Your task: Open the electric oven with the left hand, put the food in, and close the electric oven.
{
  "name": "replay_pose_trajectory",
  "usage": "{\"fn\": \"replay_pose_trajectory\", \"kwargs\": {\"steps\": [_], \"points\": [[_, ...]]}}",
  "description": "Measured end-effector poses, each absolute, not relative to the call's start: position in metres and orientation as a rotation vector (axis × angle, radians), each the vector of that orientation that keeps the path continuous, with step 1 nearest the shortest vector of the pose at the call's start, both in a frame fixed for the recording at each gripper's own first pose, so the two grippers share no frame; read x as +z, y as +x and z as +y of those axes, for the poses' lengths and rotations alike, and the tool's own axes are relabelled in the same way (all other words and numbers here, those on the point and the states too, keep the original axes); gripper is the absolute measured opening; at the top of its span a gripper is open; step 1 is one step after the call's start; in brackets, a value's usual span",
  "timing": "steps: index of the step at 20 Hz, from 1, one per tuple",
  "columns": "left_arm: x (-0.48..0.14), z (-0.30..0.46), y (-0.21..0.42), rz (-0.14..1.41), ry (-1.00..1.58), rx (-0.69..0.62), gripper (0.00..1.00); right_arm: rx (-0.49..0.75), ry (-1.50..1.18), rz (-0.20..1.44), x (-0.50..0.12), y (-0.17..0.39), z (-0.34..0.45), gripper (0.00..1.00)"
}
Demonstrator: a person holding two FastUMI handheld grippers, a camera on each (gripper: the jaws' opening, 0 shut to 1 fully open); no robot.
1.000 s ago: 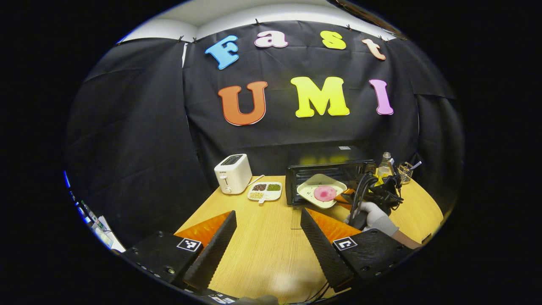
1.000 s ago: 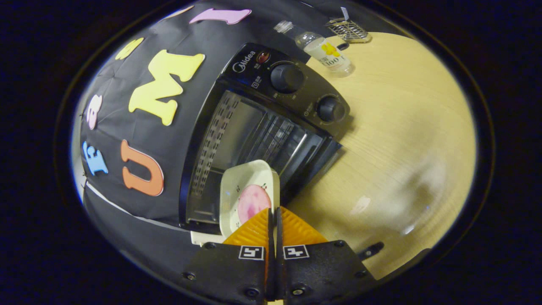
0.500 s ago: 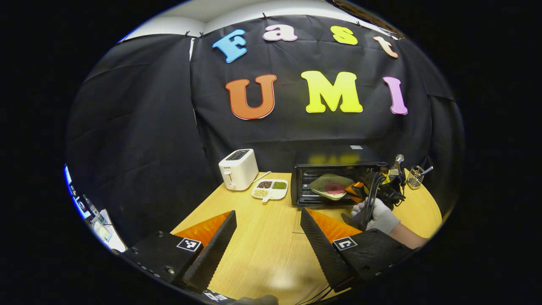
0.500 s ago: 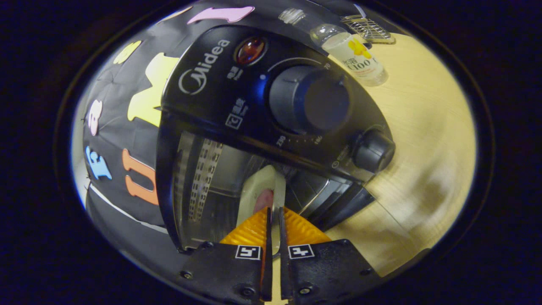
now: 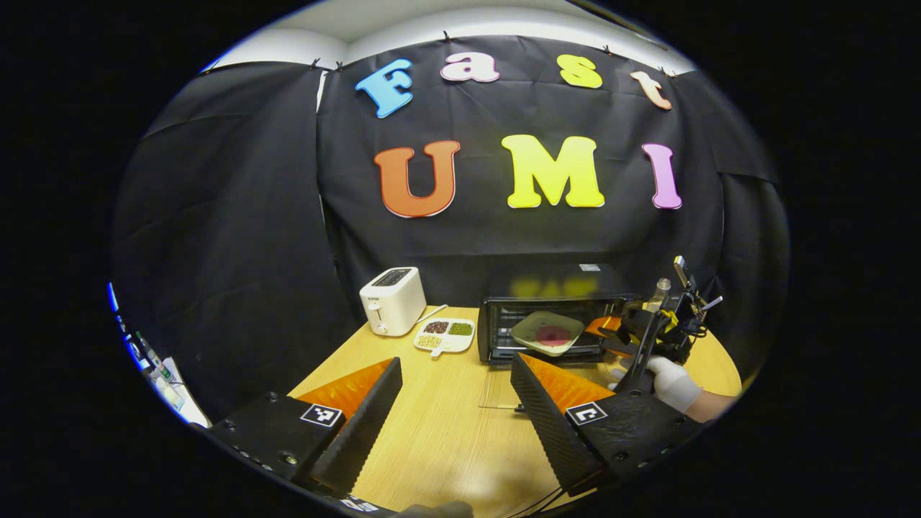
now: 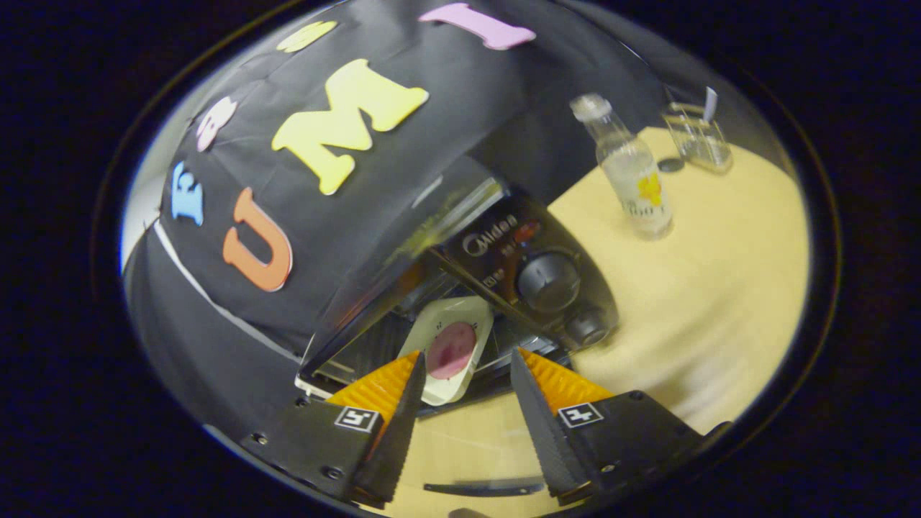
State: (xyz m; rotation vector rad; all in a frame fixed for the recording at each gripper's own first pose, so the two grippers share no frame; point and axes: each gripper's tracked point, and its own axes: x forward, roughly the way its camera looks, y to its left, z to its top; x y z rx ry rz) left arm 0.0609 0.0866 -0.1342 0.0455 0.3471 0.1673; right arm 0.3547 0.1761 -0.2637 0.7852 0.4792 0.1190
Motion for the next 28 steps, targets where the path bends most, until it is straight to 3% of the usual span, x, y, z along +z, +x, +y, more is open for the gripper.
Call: {"fn": "replay_pose_trajectory", "kwargs": {"steps": [1,2,4,10,11,12,19,23,28], "points": [[-0.131,0.085,0.060,0.336,0.043,0.155,0.97,0.126,0.729,0.462,-0.251,0.343,0.170,0.76],[-0.127,0.083,0.058,0.326,0.043,0.144,0.97,0.123,0.668,0.446,-0.240,0.333,0.162,0.86],[-0.120,0.080,0.055,0.308,0.049,0.124,0.97,0.107,0.573,0.407,-0.213,0.308,0.143,0.94],[-0.107,0.078,0.036,0.255,0.035,0.050,0.97,0.062,0.264,0.246,-0.125,0.227,0.088,0.95],[-0.106,0.079,0.033,0.246,0.029,0.040,0.97,0.044,0.223,0.225,-0.111,0.209,0.081,0.99],[-0.106,0.079,0.030,0.239,0.024,0.029,0.97,0.020,0.191,0.215,-0.102,0.193,0.071,0.95],[-0.104,0.075,0.024,0.206,0.038,-0.006,0.97,-0.044,0.132,0.171,-0.077,0.108,0.032,0.96],[-0.120,0.051,0.026,0.226,0.059,-0.026,0.97,-0.067,0.103,0.154,-0.071,0.089,0.003,1.00],[-0.147,0.012,0.034,0.275,0.041,-0.038,0.97,-0.042,0.037,0.151,-0.060,0.085,-0.023,0.96]]}}
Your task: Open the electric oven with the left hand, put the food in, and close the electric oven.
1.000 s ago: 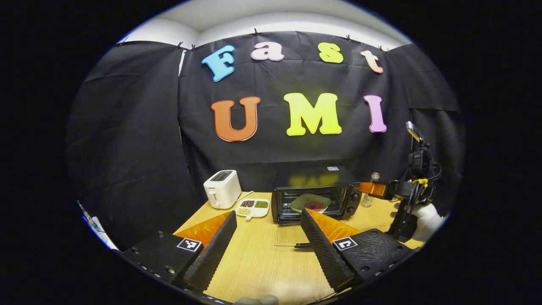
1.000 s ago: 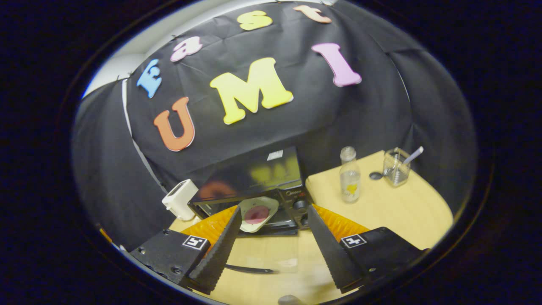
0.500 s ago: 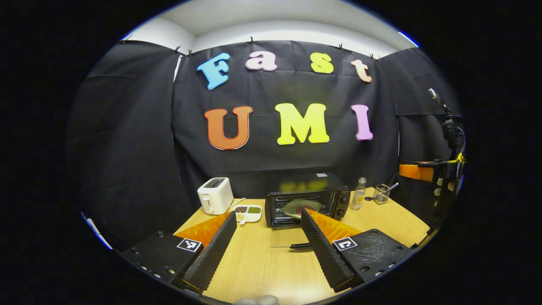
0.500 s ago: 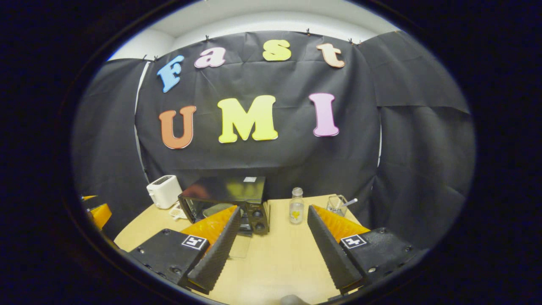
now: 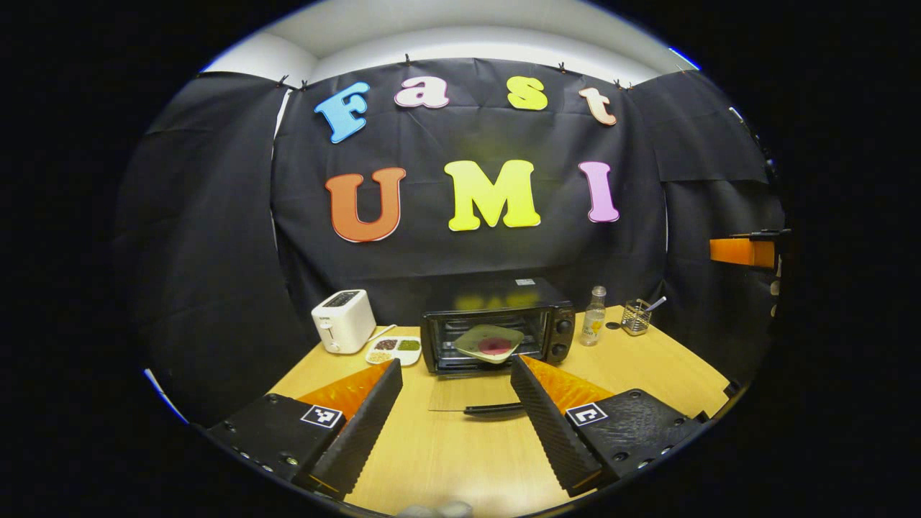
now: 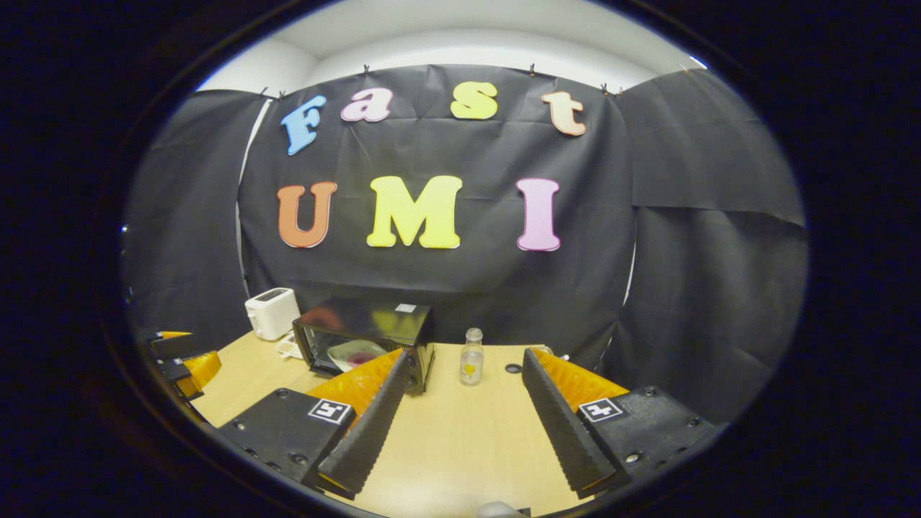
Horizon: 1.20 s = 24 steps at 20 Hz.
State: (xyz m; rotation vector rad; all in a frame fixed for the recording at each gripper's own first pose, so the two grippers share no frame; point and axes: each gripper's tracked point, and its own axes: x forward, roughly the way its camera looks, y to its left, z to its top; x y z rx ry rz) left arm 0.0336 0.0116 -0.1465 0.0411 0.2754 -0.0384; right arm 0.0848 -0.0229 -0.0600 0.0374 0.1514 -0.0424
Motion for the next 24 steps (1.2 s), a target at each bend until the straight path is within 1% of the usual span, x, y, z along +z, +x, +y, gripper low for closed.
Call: {"fn": "replay_pose_trajectory", "kwargs": {"steps": [5,6,7,8,11,13,14,18,19,24], "points": [[-0.181,-0.018,0.042,0.333,0.042,-0.059,0.97,-0.021,0.058,0.182,-0.067,0.090,-0.034,0.96],[-0.193,-0.024,0.044,0.349,0.041,-0.074,0.97,-0.020,0.051,0.184,-0.068,0.091,-0.037,1.00],[-0.205,-0.029,0.046,0.362,0.045,-0.083,0.97,-0.019,0.040,0.184,-0.068,0.091,-0.039,1.00],[-0.220,-0.033,0.049,0.385,0.047,-0.090,0.97,-0.015,0.032,0.186,-0.069,0.091,-0.040,0.96],[-0.266,-0.042,0.055,0.469,0.036,-0.104,0.97,-0.014,0.025,0.201,-0.072,0.090,-0.045,0.96],[-0.296,-0.050,0.060,0.519,0.033,-0.111,0.97,-0.021,0.028,0.217,-0.075,0.089,-0.048,0.96],[-0.310,-0.053,0.063,0.546,0.030,-0.116,0.98,-0.025,0.027,0.223,-0.076,0.088,-0.050,1.00],[-0.358,-0.065,0.076,0.616,0.027,-0.134,0.97,-0.046,0.019,0.260,-0.085,0.086,-0.056,1.00],[-0.368,-0.066,0.080,0.626,0.027,-0.132,0.97,-0.051,0.018,0.267,-0.086,0.085,-0.058,0.96],[-0.408,-0.062,0.105,0.670,0.057,-0.127,0.97,-0.092,0.023,0.283,-0.088,0.084,-0.068,0.96]]}}
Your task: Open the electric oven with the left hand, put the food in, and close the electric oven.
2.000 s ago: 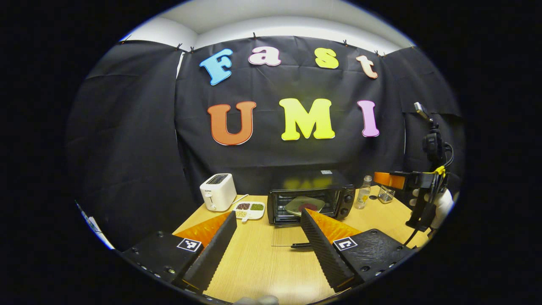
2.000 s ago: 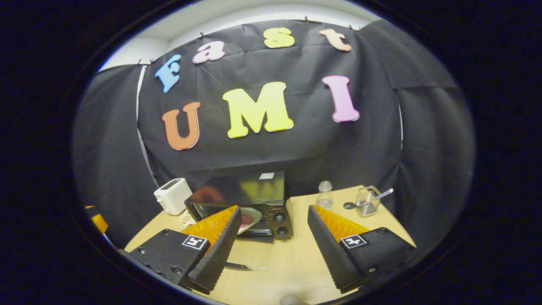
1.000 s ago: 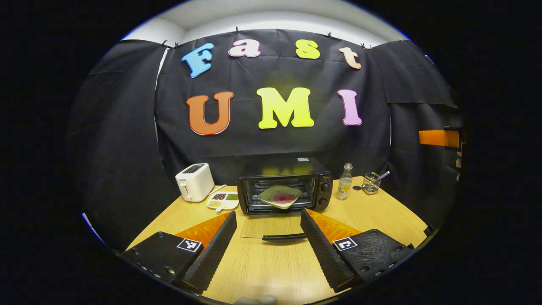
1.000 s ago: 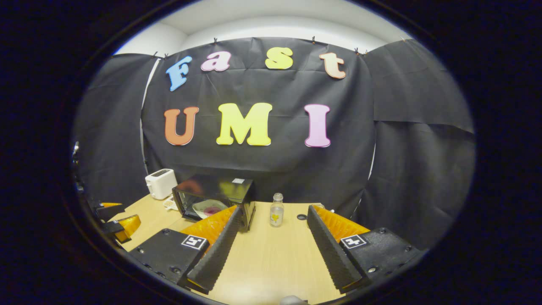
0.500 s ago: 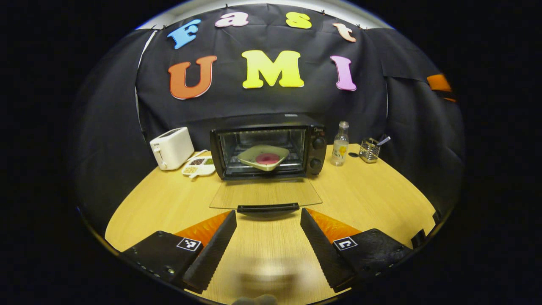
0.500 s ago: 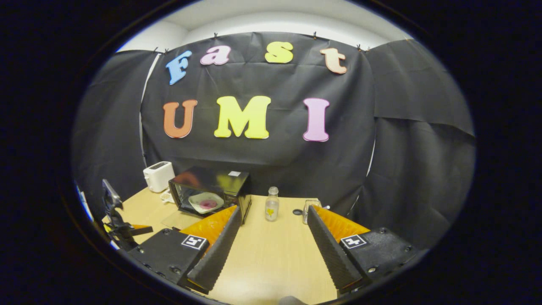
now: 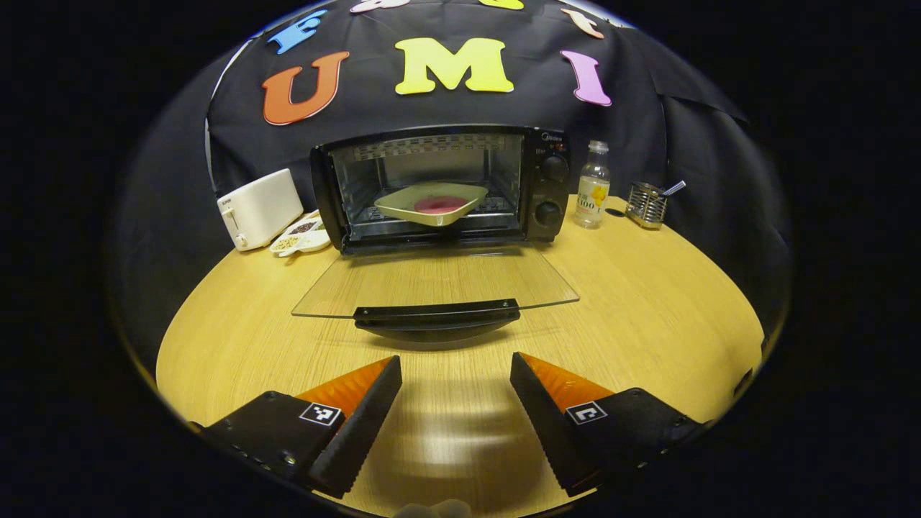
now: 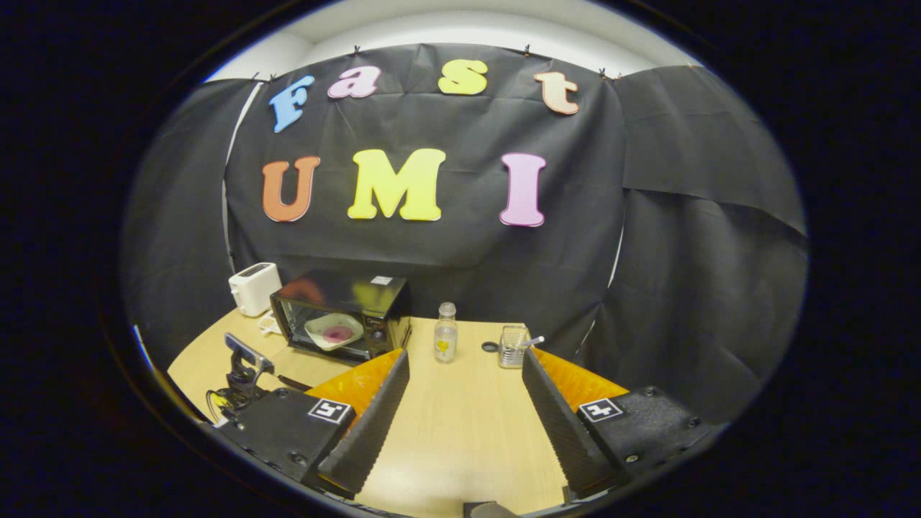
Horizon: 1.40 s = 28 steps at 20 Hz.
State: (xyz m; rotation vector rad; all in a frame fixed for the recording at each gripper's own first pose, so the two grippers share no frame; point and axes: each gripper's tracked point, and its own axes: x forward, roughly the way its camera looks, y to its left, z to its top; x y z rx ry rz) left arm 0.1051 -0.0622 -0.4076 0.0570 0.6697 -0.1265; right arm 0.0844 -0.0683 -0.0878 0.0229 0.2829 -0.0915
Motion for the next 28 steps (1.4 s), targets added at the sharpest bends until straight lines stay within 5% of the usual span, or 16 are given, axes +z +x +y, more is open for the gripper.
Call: {"fn": "replay_pose_trajectory", "kwargs": {"steps": [16,28], "points": [[-0.422,-0.053,0.133,0.696,0.058,-0.112,0.97,-0.133,0.063,0.323,-0.103,0.077,-0.071,0.96],[-0.320,-0.043,0.183,0.553,0.050,-0.097,0.98,-0.107,0.112,0.298,-0.104,0.078,-0.060,0.96]]}}
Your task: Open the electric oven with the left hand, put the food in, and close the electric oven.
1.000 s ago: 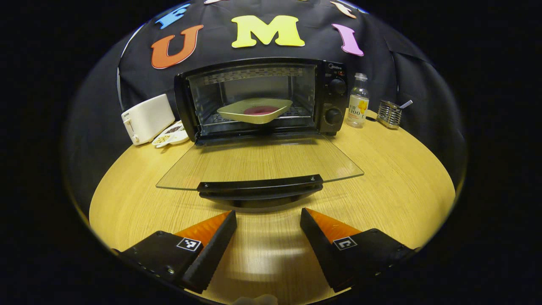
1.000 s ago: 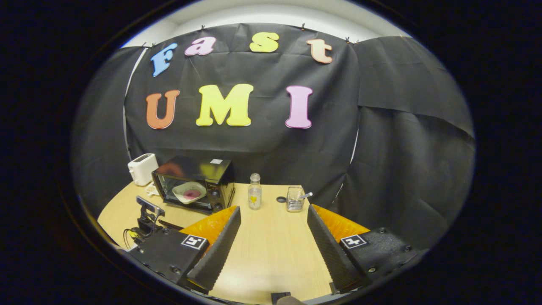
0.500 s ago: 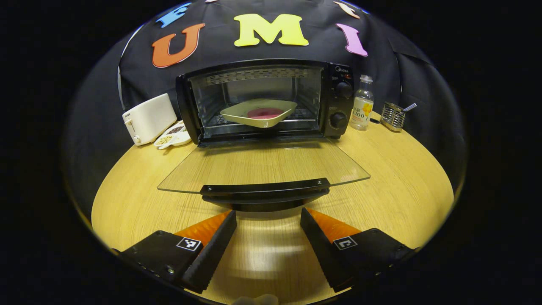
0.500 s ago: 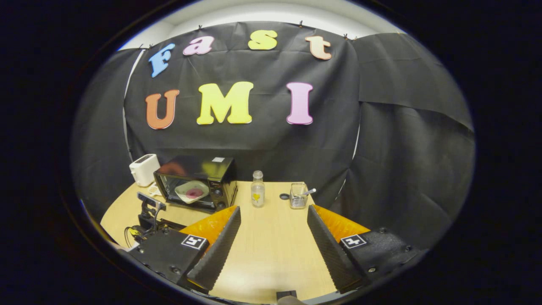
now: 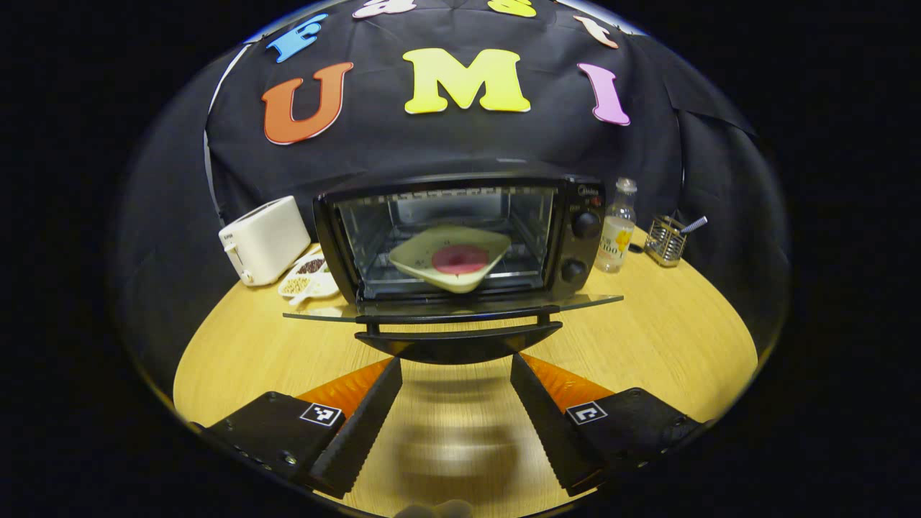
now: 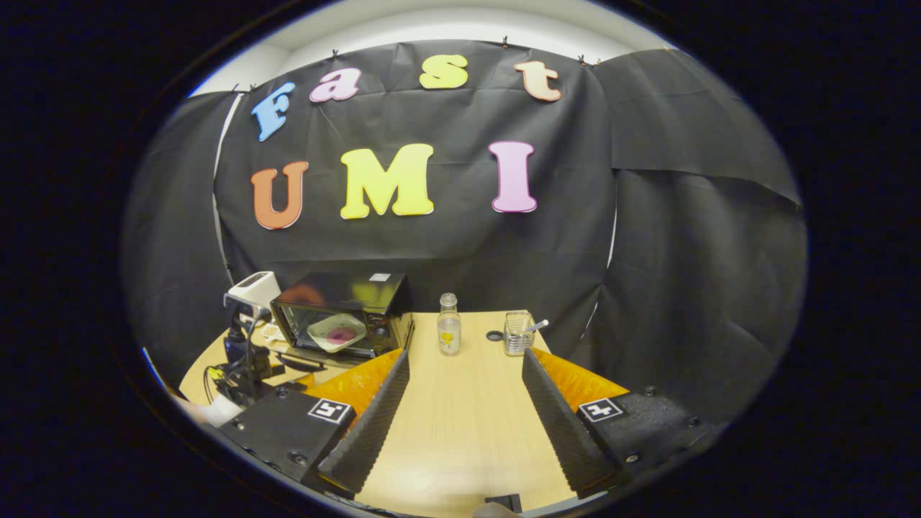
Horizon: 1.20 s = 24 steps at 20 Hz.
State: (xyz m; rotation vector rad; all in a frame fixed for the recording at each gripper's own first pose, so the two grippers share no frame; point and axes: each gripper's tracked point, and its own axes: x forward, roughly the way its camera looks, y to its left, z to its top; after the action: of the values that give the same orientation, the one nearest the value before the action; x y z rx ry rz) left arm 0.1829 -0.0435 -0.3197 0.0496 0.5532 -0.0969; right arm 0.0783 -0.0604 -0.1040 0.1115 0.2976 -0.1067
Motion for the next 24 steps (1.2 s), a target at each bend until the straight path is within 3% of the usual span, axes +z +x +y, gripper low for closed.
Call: {"fn": "replay_pose_trajectory", "kwargs": {"steps": [3,8,15,24], "points": [[-0.294,-0.042,0.199,0.501,0.044,-0.100,0.97,-0.116,0.122,0.284,-0.102,0.077,-0.061,1.00],[-0.280,-0.043,0.190,0.476,0.071,-0.115,0.97,-0.118,0.129,0.264,-0.094,0.073,-0.056,0.96],[-0.308,-0.048,0.212,0.532,0.075,-0.108,0.97,-0.098,0.099,0.283,-0.094,0.071,-0.047,0.96],[-0.280,-0.036,0.246,0.461,0.056,-0.067,0.98,-0.114,0.097,0.290,-0.095,0.079,-0.057,0.96]]}}
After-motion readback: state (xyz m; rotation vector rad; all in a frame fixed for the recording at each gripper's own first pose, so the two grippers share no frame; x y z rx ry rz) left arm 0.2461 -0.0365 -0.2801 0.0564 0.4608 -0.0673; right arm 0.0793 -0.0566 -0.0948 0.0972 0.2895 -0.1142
